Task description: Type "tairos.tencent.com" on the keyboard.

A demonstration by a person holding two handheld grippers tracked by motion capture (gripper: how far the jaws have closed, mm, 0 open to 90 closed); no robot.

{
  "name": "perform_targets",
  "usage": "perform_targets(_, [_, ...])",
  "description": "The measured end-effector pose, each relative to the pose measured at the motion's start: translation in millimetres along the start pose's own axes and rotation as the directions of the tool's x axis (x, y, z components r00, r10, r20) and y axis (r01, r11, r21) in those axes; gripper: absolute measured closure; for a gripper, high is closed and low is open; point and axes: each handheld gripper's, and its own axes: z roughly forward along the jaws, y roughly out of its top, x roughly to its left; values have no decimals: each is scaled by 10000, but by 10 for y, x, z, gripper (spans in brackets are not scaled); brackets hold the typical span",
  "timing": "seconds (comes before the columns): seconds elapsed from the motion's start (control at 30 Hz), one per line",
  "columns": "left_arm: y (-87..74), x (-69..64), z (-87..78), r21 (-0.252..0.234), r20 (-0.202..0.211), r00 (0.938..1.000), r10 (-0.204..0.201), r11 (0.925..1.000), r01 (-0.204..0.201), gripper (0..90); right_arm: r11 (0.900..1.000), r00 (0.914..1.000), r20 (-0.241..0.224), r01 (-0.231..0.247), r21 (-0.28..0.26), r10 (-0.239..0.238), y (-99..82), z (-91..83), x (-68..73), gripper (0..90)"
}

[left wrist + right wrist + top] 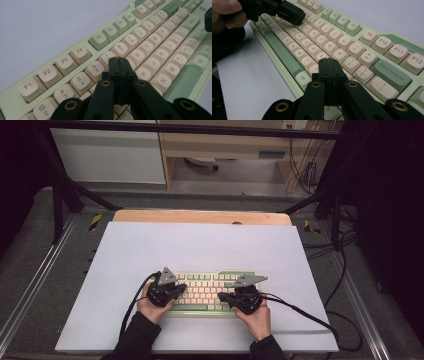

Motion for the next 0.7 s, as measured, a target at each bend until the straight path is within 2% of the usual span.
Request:
perform_targets(0.47, [-4,-16,22,128,-25,9999,129,9998,-128,900,10000,10000,-7,3,5,-3,-3,4,2,900])
perform_targets(0.7, [19,-38,-77,-113,62,9997,219,9997,-218,900,10000,10000,12,-7,-31,7,3,-9,5,900])
